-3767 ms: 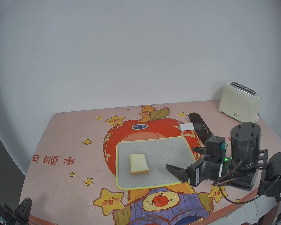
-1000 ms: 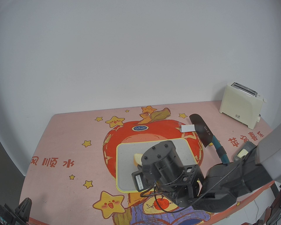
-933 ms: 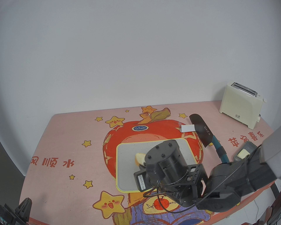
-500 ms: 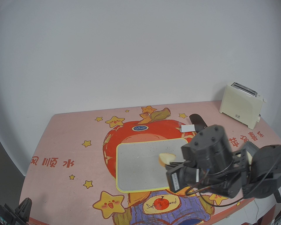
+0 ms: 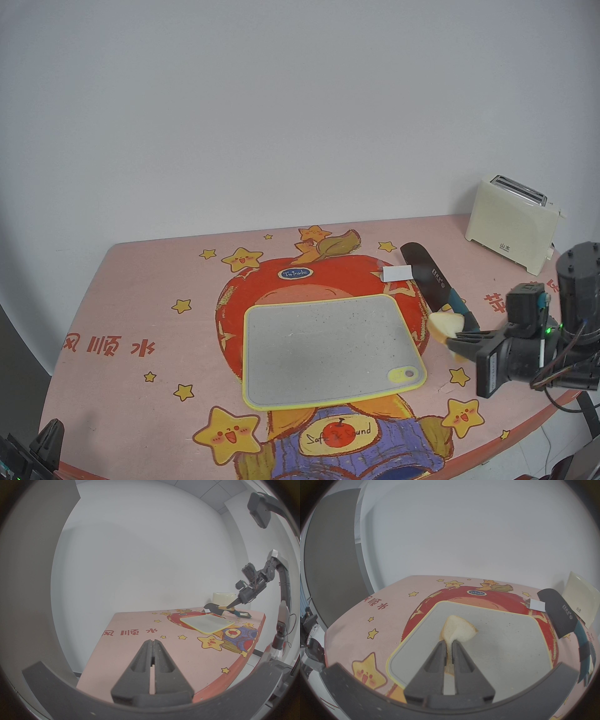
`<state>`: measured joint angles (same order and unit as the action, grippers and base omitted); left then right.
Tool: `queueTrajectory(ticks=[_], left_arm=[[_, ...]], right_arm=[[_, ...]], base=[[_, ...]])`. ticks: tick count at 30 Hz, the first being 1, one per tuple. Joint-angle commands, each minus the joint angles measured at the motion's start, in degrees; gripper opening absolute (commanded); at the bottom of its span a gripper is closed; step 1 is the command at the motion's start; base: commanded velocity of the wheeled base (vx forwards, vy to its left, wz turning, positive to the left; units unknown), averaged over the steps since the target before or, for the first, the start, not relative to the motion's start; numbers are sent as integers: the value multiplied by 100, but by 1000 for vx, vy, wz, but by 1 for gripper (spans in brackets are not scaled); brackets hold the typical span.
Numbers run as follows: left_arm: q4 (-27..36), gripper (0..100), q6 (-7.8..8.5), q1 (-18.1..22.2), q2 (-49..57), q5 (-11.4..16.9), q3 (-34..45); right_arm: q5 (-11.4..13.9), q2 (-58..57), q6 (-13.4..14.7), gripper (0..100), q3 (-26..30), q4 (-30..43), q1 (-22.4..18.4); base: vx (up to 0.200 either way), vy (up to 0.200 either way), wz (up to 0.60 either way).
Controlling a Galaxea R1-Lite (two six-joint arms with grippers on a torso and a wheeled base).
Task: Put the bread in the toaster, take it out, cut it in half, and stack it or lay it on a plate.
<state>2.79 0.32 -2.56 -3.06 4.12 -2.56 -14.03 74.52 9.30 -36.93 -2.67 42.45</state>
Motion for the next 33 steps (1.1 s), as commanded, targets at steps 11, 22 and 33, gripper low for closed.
queueTrajectory(ticks=[11, 22, 33], left_arm=[[2, 0, -14, 1, -10, -8, 1], [2, 0, -32, 10, -10, -8, 1], [2, 0, -32, 1, -10, -8, 1]], right_arm=[[471, -641, -368, 0, 564, 3, -975], [709, -219, -631, 0, 599, -5, -1547], [718, 230, -930, 0, 678, -67, -1863]], base=[[0, -145, 0], [0, 0, 0], [0, 0, 0]])
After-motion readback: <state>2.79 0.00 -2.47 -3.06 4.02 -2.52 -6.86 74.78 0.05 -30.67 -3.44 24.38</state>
